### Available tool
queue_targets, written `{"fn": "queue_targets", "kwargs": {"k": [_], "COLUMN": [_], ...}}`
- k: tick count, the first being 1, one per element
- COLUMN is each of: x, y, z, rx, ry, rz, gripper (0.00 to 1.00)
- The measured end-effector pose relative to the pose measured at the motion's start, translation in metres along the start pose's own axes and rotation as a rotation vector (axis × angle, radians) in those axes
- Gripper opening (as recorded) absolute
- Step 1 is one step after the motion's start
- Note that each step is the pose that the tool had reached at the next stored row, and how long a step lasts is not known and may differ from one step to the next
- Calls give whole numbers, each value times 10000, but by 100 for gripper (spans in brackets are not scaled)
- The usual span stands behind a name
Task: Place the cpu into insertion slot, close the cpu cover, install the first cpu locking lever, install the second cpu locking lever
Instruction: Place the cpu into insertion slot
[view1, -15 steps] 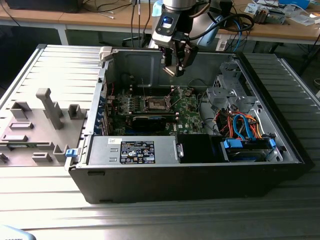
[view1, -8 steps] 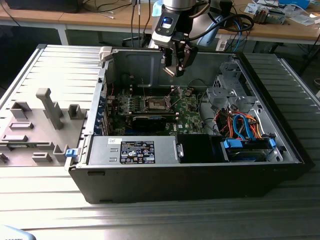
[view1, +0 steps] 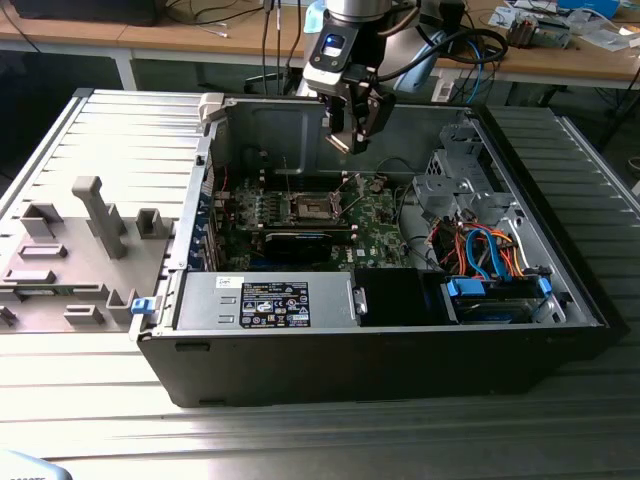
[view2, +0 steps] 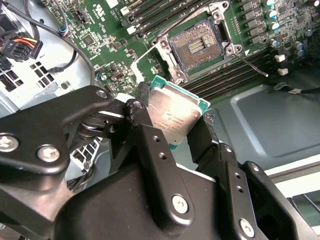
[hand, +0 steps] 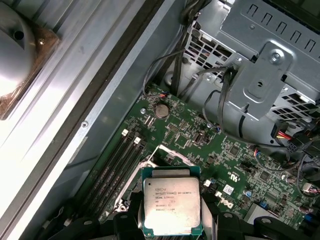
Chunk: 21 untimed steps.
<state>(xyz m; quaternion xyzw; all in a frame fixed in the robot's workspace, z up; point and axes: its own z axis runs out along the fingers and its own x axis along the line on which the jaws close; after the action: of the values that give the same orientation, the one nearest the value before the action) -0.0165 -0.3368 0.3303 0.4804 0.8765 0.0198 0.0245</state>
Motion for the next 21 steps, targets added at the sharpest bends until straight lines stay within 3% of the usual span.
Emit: {"fn": "queue_targets", "kwargs": {"k": [21], "x": [0], "y": [0], "z": [6], "rx": [6], "ry": [-13], "rz": [222], "gripper": [55]}}
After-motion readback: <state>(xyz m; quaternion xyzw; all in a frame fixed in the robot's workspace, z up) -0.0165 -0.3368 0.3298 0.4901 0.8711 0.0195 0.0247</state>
